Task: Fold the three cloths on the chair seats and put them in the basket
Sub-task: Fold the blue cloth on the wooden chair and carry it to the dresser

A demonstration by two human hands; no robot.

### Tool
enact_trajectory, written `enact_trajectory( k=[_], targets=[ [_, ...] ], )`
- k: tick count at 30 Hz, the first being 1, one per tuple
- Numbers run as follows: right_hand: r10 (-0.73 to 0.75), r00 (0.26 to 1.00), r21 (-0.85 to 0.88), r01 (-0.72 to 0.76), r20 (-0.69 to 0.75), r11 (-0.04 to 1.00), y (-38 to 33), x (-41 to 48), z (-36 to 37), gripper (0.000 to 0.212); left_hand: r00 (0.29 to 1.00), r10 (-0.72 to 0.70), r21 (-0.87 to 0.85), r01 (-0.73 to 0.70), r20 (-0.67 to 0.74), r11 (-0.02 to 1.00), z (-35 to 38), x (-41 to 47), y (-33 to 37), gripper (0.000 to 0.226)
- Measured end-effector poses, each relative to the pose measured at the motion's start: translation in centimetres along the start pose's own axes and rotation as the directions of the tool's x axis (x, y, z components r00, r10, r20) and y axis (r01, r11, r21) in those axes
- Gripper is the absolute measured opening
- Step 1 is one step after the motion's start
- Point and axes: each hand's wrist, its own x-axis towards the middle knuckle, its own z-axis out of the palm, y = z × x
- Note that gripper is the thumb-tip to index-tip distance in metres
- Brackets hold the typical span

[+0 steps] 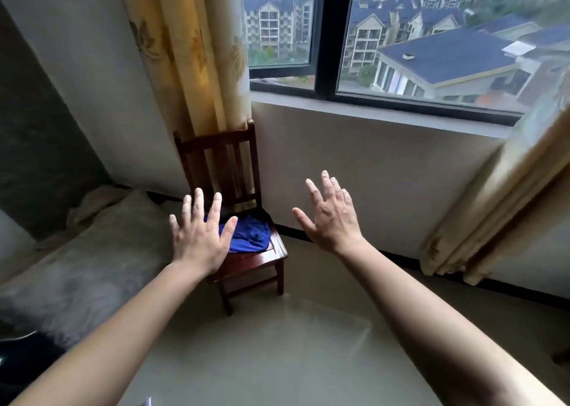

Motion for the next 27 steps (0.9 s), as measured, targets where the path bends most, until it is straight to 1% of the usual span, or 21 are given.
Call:
enact_trajectory(
  k=[6, 8, 11, 13, 17, 18, 20, 23, 27],
  targets=[
    [-0.007, 0.998, 0.028, 0.006, 0.059, 1.000, 0.2, 11.6, 6.9, 0.074, 0.998, -0.013, 0.034, 0.011, 0.057, 0.999, 4.7, 10.7, -2.6, 0.083],
    [-0.006, 0.997, 0.041, 0.002, 0.076, 0.999, 0.4, 15.8, 9.5, 0.074, 0.996, -0.013, 0.058, 0.008, 0.084, 0.998, 6.4, 14.8, -3.3, 0.079],
    [-0.012, 0.994, 0.058, 0.005, 0.113, 0.998, 0.7, 22.4, 13.8, 0.073, 0.989, -0.051, 0.076, 0.041, 0.139, 0.996, 9.5, 20.7, -4.5, 0.069],
    [-0.019, 0.987, 0.069, 0.008, 0.161, 0.998, 0.8, 26.7, 16.4, 0.072, 0.979, -0.073, 0.077, 0.059, 0.191, 0.995, 11.5, 24.5, -5.3, 0.068],
    [-0.067, 0.967, 0.081, 0.048, 0.247, 0.996, 0.5, 34.1, 21.6, 0.070, 0.964, -0.092, 0.105, 0.068, 0.249, 0.992, 15.8, 31.0, -6.9, 0.067],
    [-0.078, 0.960, 0.085, 0.057, 0.268, 0.995, 0.4, 35.1, 22.5, 0.070, 0.959, -0.105, 0.101, 0.081, 0.262, 0.992, 16.7, 31.8, -7.2, 0.067],
    [-0.061, 0.942, 0.100, 0.029, 0.330, 0.995, 0.2, 36.8, 25.8, 0.068, 0.945, -0.155, 0.069, 0.140, 0.289, 0.988, 20.0, 33.8, -8.4, 0.067],
    [-0.057, 0.899, 0.105, 0.012, 0.434, 0.994, 0.4, 37.4, 31.2, 0.066, 0.912, -0.212, 0.064, 0.203, 0.351, 0.977, 25.7, 34.7, -9.9, 0.067],
    [0.035, 0.844, 0.112, -0.112, 0.535, 0.987, 0.6, 35.7, 40.7, 0.064, 0.844, -0.216, 0.054, 0.218, 0.491, 0.974, 35.2, 35.0, -12.6, 0.068]
  ],
)
